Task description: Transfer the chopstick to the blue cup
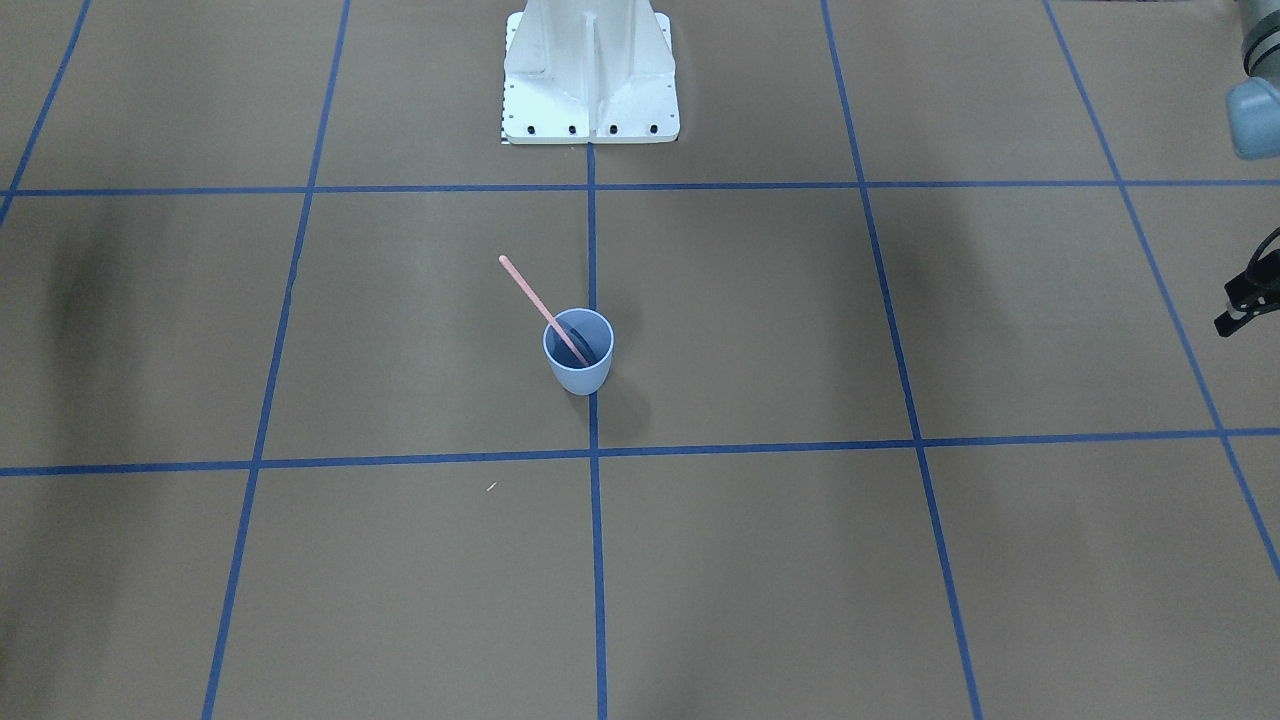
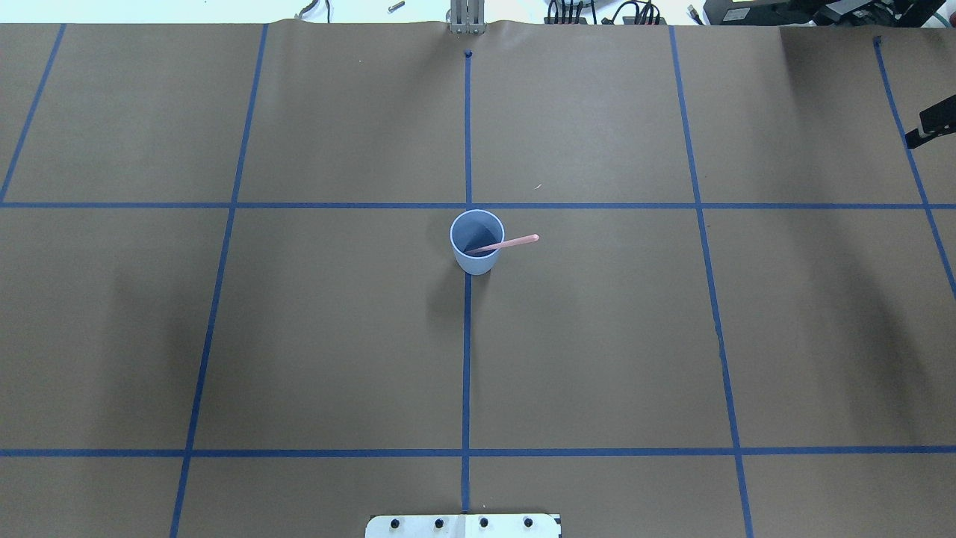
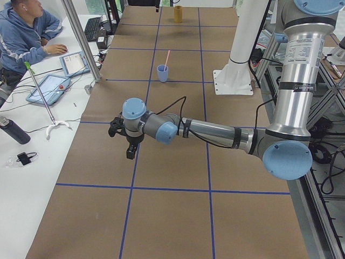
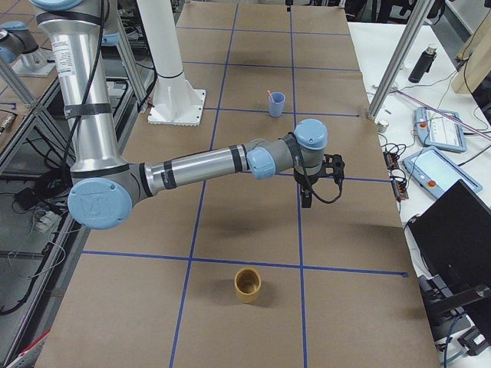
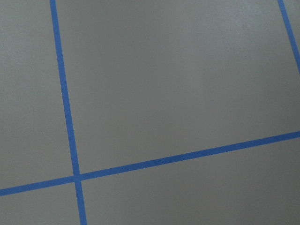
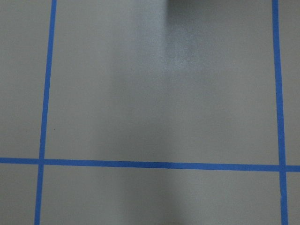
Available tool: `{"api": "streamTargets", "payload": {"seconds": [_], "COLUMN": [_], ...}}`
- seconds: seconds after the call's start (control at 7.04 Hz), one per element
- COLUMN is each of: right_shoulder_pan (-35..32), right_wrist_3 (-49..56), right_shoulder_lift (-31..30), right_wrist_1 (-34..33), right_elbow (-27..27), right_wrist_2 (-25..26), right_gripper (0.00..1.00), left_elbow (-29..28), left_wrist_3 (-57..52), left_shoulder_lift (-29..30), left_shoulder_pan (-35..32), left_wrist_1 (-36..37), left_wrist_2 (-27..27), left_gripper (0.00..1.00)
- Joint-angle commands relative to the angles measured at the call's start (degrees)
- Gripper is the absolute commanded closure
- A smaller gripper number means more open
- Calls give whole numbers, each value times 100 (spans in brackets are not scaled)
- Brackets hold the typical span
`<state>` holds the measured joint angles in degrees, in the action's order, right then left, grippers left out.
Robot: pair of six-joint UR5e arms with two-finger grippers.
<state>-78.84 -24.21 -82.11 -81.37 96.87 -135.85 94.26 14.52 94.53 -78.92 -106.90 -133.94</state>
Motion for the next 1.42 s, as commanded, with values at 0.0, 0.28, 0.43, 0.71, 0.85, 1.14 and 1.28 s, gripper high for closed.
{"api": "streamTargets", "payload": {"seconds": [0.0, 0.28, 0.43, 0.71, 0.85, 1.14, 1.28], "right_shoulder_pan": [-26, -219, -228, -237, -237, -237, -237], "right_wrist_3": [-5, 3, 12, 21, 21, 21, 21], "right_shoulder_lift": [20, -59, -51, -59, -59, -59, -77], "right_wrist_1": [-2, -2, -2, -37, -37, -28, -46], "right_elbow": [59, 138, 130, 113, 130, 121, 130], "right_wrist_2": [-46, -116, -117, -125, -152, -178, -187], "right_gripper": [0, 0, 0, 0, 0, 0, 0], "left_elbow": [93, 119, 162, 163, 171, 136, 128], "left_wrist_3": [-37, 7, -2, -2, -2, 7, 7], "left_shoulder_lift": [-40, -49, -32, 21, -5, 13, 12], "left_shoulder_pan": [8, 8, 8, 25, 8, 8, 25], "left_wrist_1": [-24, -15, -15, -24, -24, -24, -24], "left_wrist_2": [0, 17, 43, -9, 0, 0, 0], "left_gripper": [2, 2, 2, 2, 2, 2, 2]}}
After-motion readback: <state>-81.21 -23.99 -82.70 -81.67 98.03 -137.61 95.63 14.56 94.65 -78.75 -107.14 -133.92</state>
